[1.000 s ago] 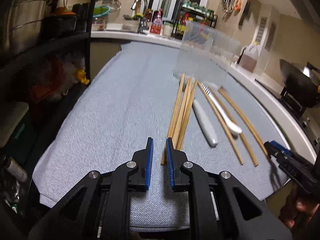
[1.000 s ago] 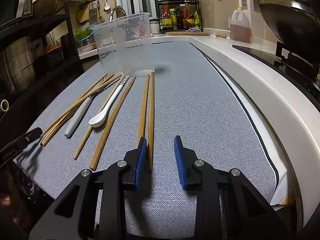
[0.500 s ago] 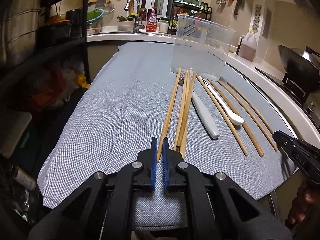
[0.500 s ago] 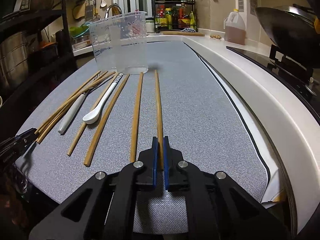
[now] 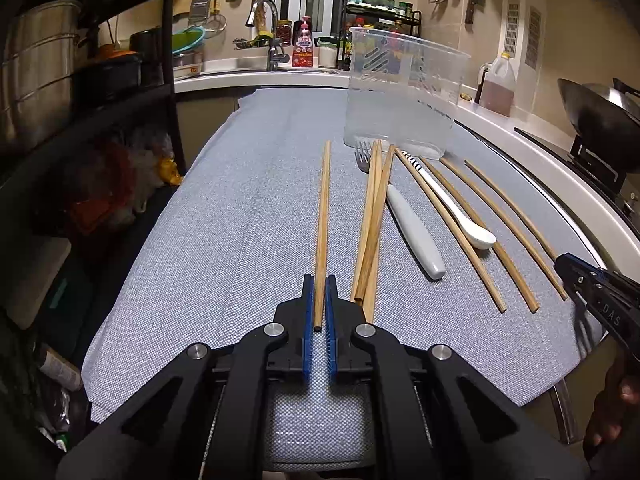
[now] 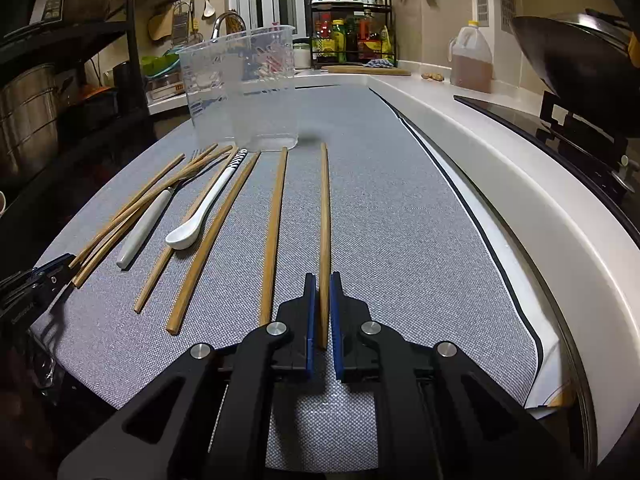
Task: Organize utensils
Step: 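Close the left tool on a bamboo chopstick while the right tool grasps another chopstick, then lift the held chopsticks off the mat with both tools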
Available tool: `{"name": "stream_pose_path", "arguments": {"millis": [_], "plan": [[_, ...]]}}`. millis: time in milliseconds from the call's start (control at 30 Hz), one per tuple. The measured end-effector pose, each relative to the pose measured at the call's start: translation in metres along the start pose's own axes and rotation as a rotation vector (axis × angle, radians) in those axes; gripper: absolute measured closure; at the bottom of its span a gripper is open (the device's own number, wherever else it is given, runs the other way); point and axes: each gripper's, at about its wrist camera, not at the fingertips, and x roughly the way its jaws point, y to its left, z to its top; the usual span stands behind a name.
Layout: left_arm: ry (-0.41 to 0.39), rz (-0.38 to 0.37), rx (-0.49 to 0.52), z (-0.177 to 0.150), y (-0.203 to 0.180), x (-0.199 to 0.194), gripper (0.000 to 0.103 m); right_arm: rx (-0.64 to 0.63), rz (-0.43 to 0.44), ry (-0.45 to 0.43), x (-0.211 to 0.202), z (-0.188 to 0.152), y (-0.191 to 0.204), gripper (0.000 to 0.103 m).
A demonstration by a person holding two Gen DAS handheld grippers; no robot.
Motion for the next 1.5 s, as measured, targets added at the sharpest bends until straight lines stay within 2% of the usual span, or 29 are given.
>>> {"name": "stream_pose_path", "arguments": {"millis": [100,233,400,900,967,1500], "plan": [[0.002,-0.009,-0.008,0.001,0.0021,-0.0006,0.098,0.016,0.008,0.003,-0.0005,0.0008,-0.0014,0.098],[-0.002,-0.013,-0.034,0.0004,0.0084,-0.0052,0.098,0.034,-0.048,-0.002,-0.0074,0.0008,-0.002,0.098],[0.004,-0.015,-0.025,-0.0003,0.0054,-0.0029,0.098,0.006,-0.063,0.013,-0.006,-0.0027,0.0033,0.097],[-0.006,-0.005,-0.024,-0.0007,0.005,-0.0042,0.098,0.032,-0.054,-0.013,-0.0091,-0.0012,-0.0032,0.098],[0.002,-0.013,-0.033,-0.0012,0.0062,-0.0027,0.098,0.032,-0.039,0.008,-0.0053,-0.0024,-0.003,0.097],[-0.019,0.002,0.005,-0.0012,0.001,-0.0052,0.098,0.006,-0.015,-0.019,-0.0094,0.0005,0.0013,0.098]]}}
